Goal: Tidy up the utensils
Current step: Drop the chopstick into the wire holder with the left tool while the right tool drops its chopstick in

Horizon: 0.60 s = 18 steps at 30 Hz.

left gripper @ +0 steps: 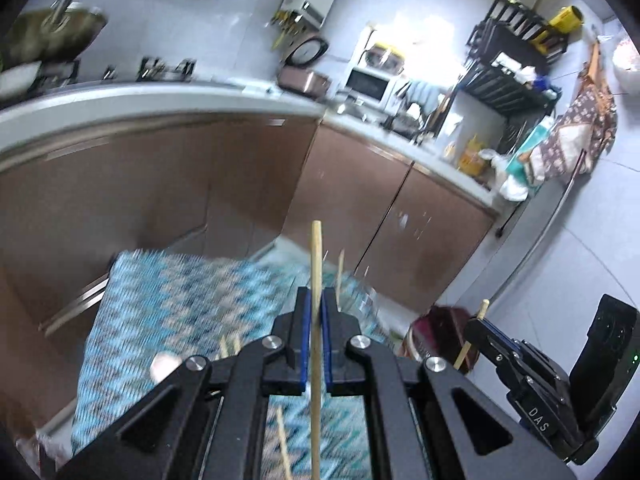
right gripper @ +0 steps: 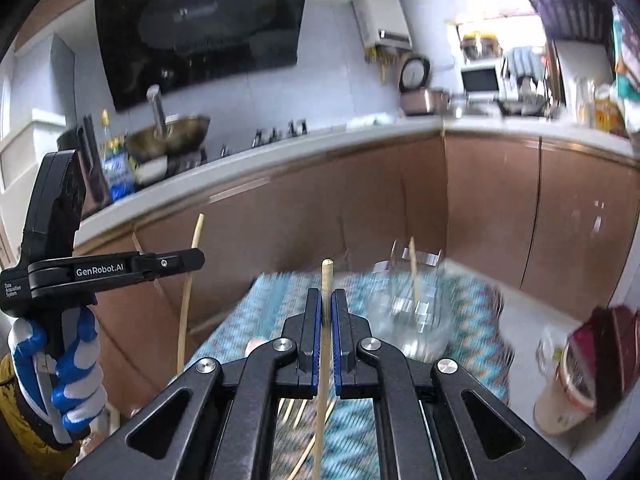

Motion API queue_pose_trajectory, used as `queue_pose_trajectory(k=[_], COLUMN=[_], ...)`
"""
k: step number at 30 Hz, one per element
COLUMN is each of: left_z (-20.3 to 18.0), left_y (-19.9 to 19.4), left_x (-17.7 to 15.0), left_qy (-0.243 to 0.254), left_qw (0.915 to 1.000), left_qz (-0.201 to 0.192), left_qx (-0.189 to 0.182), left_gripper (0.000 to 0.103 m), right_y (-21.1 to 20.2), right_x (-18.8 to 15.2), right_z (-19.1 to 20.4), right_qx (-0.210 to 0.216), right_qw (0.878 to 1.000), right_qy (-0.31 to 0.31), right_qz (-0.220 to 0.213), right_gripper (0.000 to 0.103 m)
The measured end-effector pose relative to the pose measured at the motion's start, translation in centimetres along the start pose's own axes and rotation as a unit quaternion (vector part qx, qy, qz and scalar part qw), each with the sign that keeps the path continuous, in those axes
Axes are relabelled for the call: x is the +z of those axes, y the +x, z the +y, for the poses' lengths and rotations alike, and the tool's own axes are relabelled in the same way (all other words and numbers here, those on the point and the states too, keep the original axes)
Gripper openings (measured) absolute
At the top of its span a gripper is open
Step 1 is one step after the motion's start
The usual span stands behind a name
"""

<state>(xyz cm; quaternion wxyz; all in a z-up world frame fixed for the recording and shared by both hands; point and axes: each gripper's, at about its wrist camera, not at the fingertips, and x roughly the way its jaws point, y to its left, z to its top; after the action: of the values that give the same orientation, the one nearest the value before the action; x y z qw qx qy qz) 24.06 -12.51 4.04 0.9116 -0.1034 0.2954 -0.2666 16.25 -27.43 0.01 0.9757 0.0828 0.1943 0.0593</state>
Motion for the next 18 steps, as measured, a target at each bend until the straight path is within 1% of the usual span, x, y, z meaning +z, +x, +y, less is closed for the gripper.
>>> queue_pose_trajectory(k=[3, 6, 10, 12, 15, 18], left_z=[-1.4, -2.6, -3.4, -3.2, -2.8, -2.2], left_y=[2.0, 5.1, 9.9, 12.2, 16.0, 19.2], left_x=[2.5, 4.8, 6.3, 6.4, 6.1, 5.4], left_qy=[0.005, 0.013, 0.02, 0.017, 0.012, 0.003], left_qw=[0.9996, 0.9982, 0.9963, 0.996, 0.9952, 0.9946], left_qz=[-0.025, -0.057, -0.084, -0.087, -0.093, -0.097], left_qx=[-0.011, -0.014, 0.004, 0.01, 0.025, 0.035], left_gripper=[0.004, 0.004, 0.004, 0.004, 0.004, 0.004], right_y=[1.1, 2.5, 5.2, 7.0, 9.4, 11.4], right_x=[2.7, 4.9, 6.4, 6.5, 6.1, 5.2], right_z=[-1.6, -2.8, -4.7, -5.9, -7.5, -9.0], right_qx=[-0.007, -0.012, -0.026, -0.036, -0.052, -0.054], right_qw=[0.999, 0.996, 0.991, 0.989, 0.987, 0.987], right_qy=[-0.005, -0.012, -0.024, -0.025, -0.026, -0.018], right_qz=[-0.045, -0.086, -0.131, -0.143, -0.149, -0.149], right_gripper=[0.005, 0.005, 0.005, 0.005, 0.005, 0.005])
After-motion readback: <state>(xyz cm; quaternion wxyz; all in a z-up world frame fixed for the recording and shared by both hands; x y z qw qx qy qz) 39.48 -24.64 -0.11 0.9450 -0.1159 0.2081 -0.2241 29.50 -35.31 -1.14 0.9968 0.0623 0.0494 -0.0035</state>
